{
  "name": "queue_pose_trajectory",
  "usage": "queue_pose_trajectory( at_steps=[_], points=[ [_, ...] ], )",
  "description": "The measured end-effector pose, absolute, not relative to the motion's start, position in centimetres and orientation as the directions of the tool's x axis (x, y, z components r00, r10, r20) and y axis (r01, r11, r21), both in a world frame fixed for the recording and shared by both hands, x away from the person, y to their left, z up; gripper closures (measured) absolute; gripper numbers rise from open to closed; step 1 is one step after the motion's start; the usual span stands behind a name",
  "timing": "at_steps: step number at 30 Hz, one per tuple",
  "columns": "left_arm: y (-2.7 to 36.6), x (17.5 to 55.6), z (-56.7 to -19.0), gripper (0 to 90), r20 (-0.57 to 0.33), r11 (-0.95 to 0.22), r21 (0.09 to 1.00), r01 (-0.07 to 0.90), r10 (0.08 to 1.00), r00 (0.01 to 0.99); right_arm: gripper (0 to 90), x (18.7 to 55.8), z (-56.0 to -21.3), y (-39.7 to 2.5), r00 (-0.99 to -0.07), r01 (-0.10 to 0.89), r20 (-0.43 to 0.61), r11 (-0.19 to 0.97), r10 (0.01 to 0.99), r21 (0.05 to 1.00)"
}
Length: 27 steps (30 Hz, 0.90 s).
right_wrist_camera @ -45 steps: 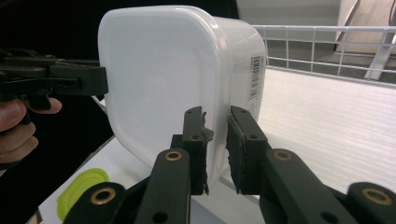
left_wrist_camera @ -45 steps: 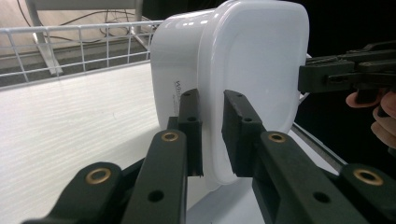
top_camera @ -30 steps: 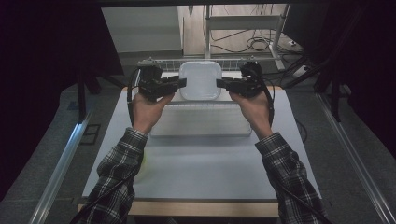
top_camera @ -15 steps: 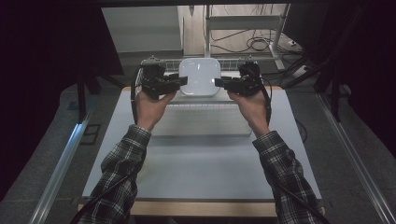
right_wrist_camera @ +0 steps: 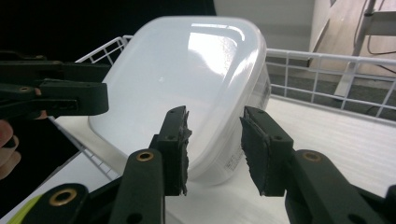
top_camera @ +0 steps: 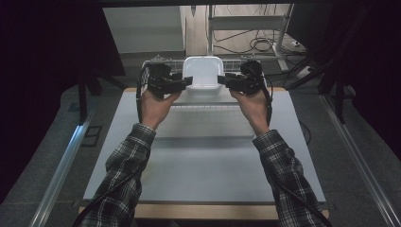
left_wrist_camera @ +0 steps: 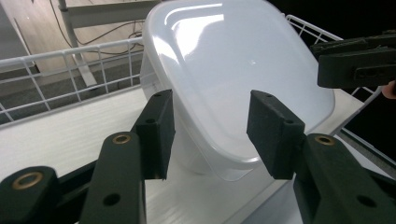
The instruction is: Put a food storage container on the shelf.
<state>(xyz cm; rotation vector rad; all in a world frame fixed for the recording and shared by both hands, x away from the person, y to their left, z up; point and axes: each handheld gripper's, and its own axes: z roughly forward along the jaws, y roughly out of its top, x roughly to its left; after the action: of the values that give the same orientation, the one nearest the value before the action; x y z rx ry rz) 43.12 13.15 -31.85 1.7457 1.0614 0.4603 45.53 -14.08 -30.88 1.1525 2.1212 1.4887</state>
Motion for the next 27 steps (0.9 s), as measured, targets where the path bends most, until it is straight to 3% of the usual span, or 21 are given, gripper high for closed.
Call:
queue_pose_trajectory(
  at_steps=[12,27],
  points=[
    [13.2,44.2,-31.9,45.4,-0.168,-0.086,0.898,0.432,0.840,0.516,58.5,46.3,-30.7,-13.6,-0.606,0.423,0.175,0.128,0.776,0.897],
    [13.6,41.4,-31.9,21.5,-0.122,-0.143,0.917,0.372,0.787,0.605,37.3,44.3,-30.9,-14.7,-0.663,0.384,0.152,0.159,0.733,0.909]
  ],
)
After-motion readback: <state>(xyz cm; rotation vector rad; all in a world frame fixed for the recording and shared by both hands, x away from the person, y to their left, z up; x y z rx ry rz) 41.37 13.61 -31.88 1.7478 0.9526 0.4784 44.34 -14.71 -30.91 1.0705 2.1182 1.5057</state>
